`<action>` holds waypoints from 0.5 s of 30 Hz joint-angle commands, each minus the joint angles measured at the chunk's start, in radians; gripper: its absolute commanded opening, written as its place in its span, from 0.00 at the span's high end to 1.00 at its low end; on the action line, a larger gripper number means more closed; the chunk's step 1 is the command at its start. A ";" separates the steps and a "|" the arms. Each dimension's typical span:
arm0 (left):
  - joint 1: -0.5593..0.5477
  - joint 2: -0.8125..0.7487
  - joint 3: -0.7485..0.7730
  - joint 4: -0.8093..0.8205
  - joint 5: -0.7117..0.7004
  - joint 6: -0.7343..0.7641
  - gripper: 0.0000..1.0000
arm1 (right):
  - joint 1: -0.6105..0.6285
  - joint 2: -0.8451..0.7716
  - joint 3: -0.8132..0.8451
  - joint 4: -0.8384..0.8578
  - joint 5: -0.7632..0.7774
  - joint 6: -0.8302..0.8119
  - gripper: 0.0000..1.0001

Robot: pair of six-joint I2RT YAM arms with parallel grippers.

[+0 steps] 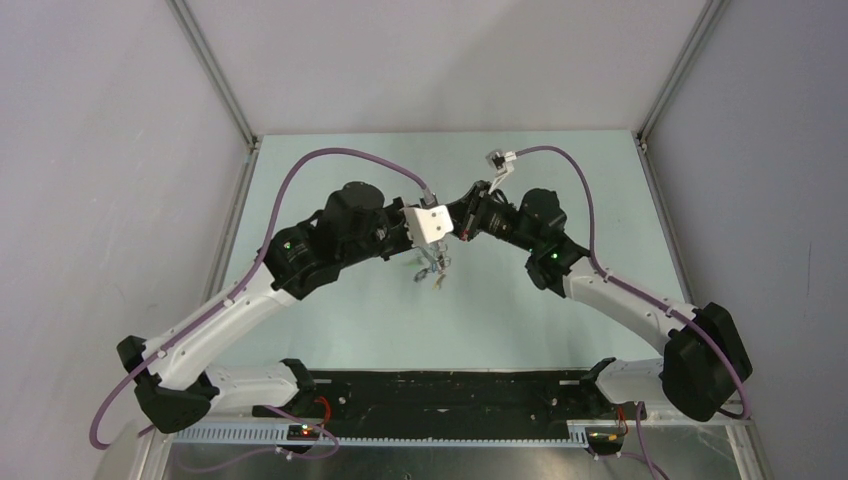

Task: Remove the keys from the keyring

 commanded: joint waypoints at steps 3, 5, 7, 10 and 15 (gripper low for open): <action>-0.006 -0.025 -0.028 0.056 -0.002 0.022 1.00 | 0.029 -0.080 -0.102 0.045 0.382 0.633 1.00; -0.006 -0.026 -0.041 0.069 -0.006 0.022 1.00 | 0.048 -0.123 -0.169 0.060 0.486 0.762 1.00; -0.005 -0.026 -0.052 0.080 0.005 0.024 1.00 | 0.067 -0.152 -0.232 0.078 0.580 0.882 1.00; -0.005 -0.019 -0.059 0.087 0.025 0.022 1.00 | 0.075 -0.135 -0.268 0.202 0.597 0.947 0.90; 0.001 -0.024 -0.053 0.099 0.030 0.012 1.00 | -0.002 -0.142 -0.211 0.207 0.394 0.648 0.53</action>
